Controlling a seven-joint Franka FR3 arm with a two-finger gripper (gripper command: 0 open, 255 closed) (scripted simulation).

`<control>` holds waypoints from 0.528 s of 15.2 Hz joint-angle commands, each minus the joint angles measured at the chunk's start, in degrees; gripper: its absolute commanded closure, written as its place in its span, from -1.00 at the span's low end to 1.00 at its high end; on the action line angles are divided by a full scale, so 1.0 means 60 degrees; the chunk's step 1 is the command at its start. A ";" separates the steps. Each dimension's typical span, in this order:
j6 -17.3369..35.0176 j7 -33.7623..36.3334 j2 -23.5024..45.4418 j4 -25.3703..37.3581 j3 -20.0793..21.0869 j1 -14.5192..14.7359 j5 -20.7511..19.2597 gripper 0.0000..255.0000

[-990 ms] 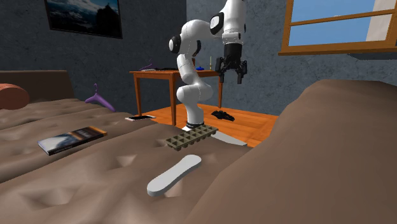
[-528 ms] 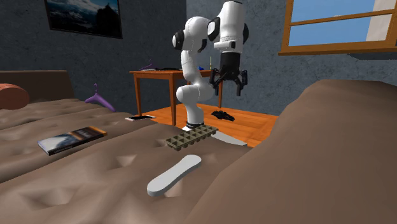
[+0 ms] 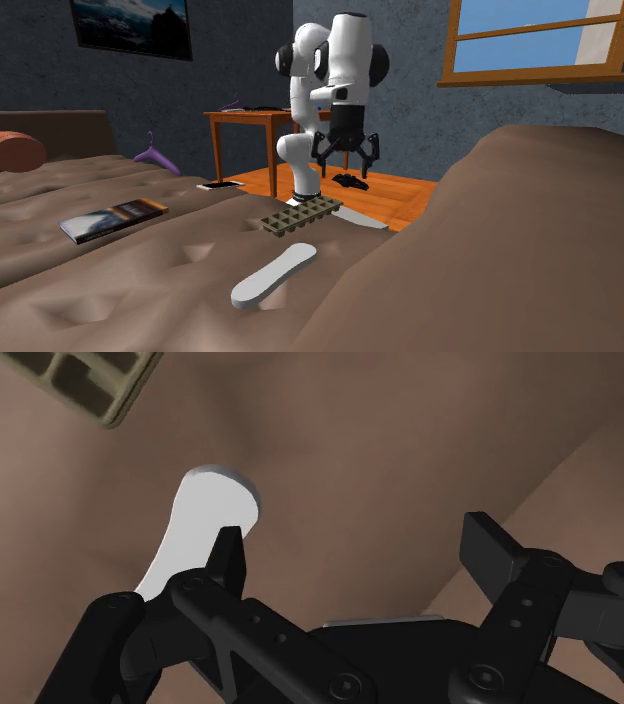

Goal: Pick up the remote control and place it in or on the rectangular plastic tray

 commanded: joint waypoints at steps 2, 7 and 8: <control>0.0271 0.0232 0.0851 0.0461 -0.0305 -0.0246 0.0266 -1.00; 0.0617 0.0484 0.2271 0.1300 -0.0793 -0.0708 0.0866 -1.00; 0.0671 0.0526 0.2552 0.1474 -0.0881 -0.0809 0.1004 -1.00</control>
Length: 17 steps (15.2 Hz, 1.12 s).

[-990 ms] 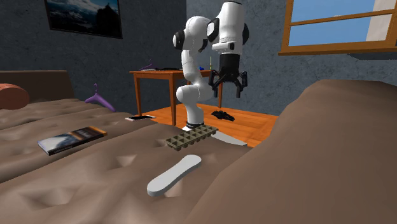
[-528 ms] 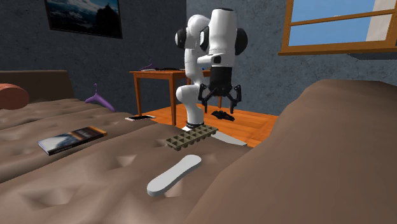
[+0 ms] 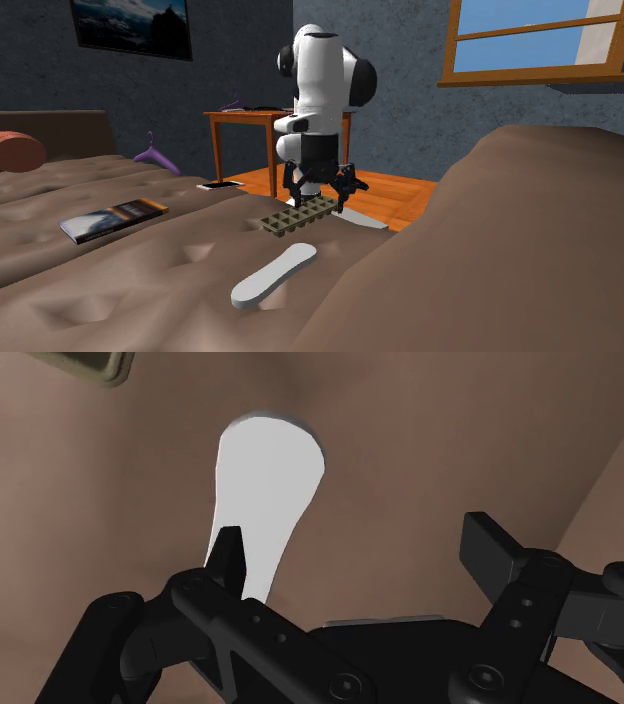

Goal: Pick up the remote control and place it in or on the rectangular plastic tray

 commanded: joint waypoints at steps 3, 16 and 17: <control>0.0194 0.0162 0.1141 0.0715 -0.0336 -0.0437 0.0584 -1.00; 0.1146 0.0249 0.3003 0.1240 -0.0559 -0.1158 0.1621 -1.00; 0.1147 0.0249 0.3001 0.1237 -0.0559 -0.1158 0.1620 -1.00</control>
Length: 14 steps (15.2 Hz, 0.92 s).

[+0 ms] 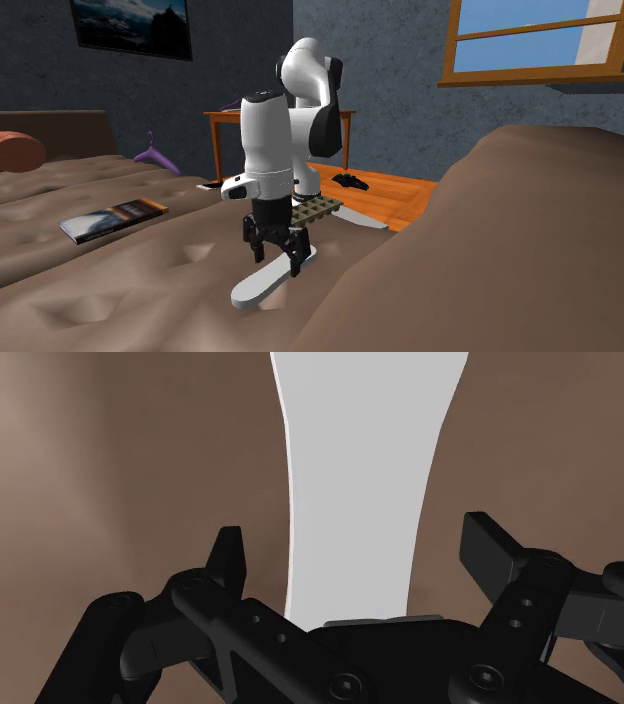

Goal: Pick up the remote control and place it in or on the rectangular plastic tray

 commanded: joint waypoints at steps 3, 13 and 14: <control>0.0078 -0.0009 0.0045 -0.0031 0.0012 -0.0002 0.0022 -1.00; 0.0075 -0.0008 0.0045 -0.0030 0.0012 -0.0001 0.0022 1.00; 0.0075 -0.0008 0.0045 -0.0030 0.0012 -0.0001 0.0021 1.00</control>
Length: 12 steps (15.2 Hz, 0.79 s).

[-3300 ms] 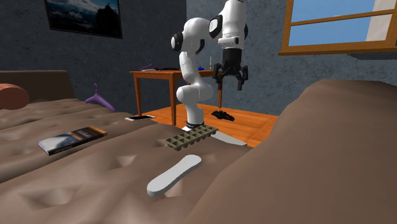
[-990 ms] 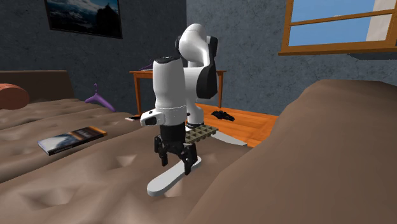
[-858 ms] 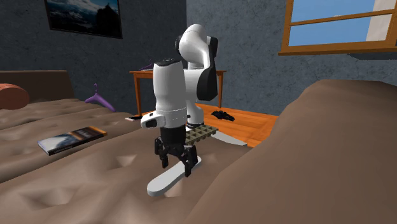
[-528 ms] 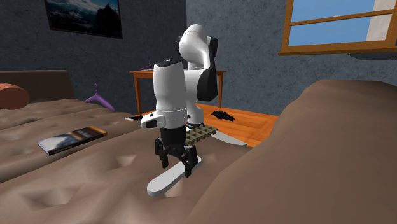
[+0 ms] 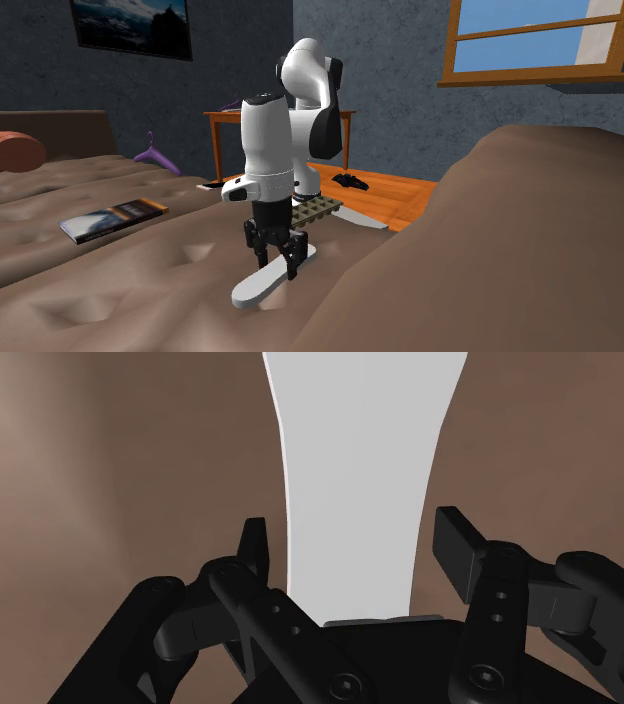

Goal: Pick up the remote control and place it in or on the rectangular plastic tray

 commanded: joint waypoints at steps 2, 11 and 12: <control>0.0001 -0.0001 0.0001 0.0000 0.0001 0.0001 0.0000 1.00; -0.0851 0.0163 -0.0470 0.0414 -0.0094 0.0059 -0.0231 1.00; -0.0961 0.0182 -0.0522 0.0476 -0.0103 0.0065 -0.0257 1.00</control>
